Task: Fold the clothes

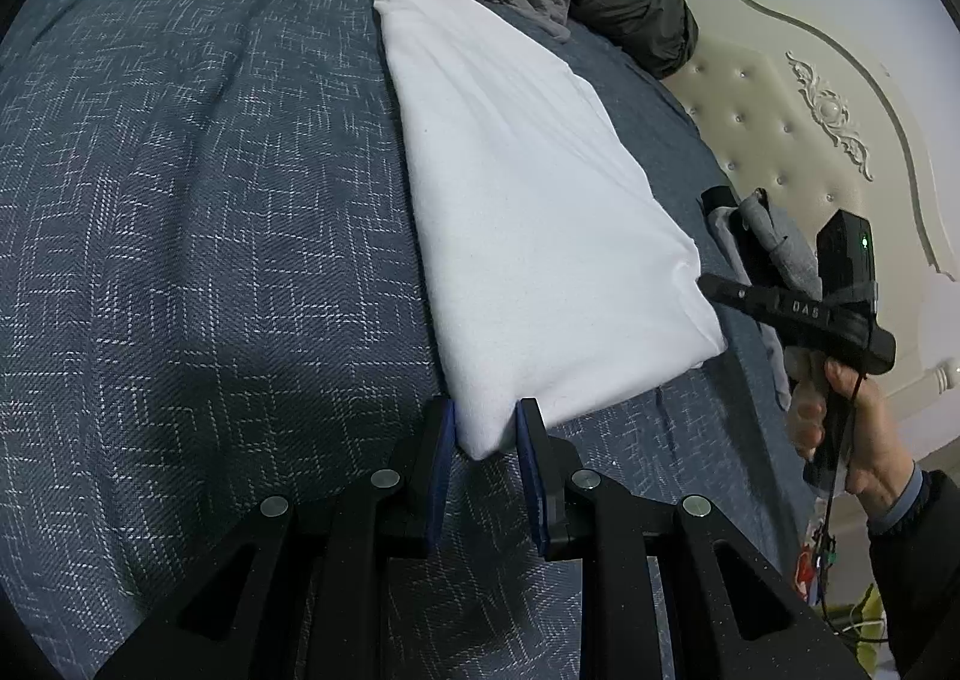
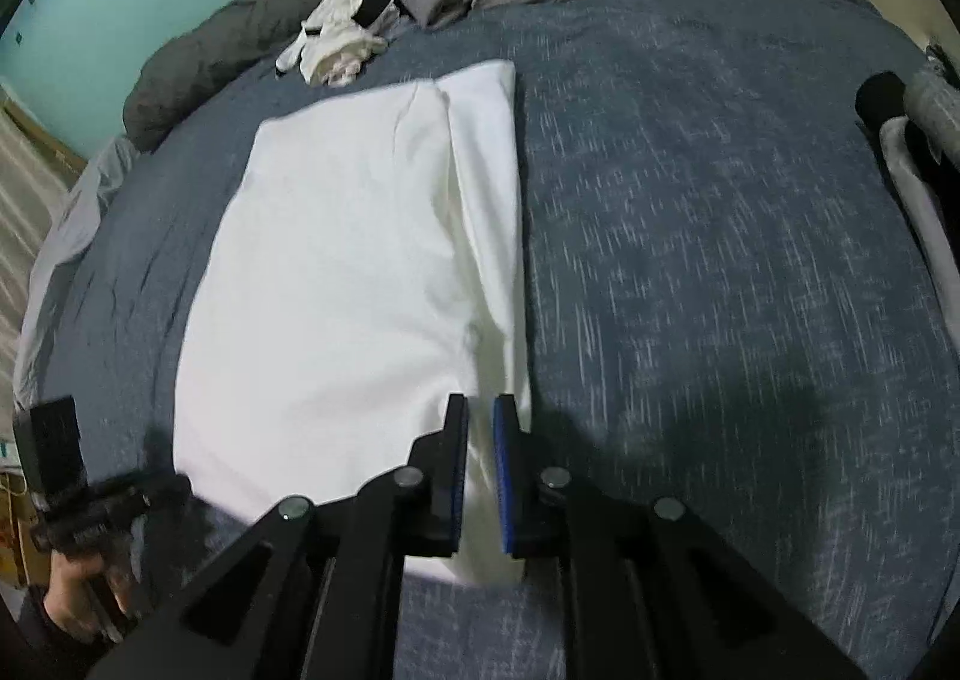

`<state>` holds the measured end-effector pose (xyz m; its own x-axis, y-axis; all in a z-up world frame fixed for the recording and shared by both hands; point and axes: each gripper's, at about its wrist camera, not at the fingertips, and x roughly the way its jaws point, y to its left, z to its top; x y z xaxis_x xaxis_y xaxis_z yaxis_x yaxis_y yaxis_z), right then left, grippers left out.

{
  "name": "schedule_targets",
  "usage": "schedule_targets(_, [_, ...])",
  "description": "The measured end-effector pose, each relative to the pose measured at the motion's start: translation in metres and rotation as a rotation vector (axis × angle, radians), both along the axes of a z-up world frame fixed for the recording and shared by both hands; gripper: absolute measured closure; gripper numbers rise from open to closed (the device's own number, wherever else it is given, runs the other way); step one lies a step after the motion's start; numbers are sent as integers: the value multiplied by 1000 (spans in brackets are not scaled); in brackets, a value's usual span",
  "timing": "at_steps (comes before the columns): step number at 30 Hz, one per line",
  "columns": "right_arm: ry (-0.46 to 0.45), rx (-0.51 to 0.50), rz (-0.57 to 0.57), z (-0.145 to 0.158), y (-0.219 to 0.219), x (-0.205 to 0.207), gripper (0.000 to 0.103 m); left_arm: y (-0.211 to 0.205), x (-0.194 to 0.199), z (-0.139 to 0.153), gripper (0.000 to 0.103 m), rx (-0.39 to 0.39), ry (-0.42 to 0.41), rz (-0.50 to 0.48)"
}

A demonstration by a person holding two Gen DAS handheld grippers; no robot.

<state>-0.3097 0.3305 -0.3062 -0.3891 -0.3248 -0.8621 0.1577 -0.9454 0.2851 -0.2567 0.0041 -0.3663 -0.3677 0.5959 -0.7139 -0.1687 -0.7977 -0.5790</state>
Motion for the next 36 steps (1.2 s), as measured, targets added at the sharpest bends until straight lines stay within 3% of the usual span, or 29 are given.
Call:
schedule_targets(10, [-31, 12, 36, -13, -10, -1, 95, -1, 0, 0, 79, 0, -2, 1])
schedule_targets(17, [11, 27, -10, -8, -1, 5, 101, -1, 0, 0, 79, 3, -3, 2])
schedule_targets(23, [-14, -4, -47, -19, 7, 8, 102, -2, 1, -1, 79, 5, -6, 3])
schedule_targets(31, [29, 16, -90, 6, 6, 10, 101, -2, 1, -1, 79, 5, -8, 4])
schedule_targets(36, [27, -3, -1, 8, -14, 14, 101, -2, 2, -1, 79, 3, -7, 3])
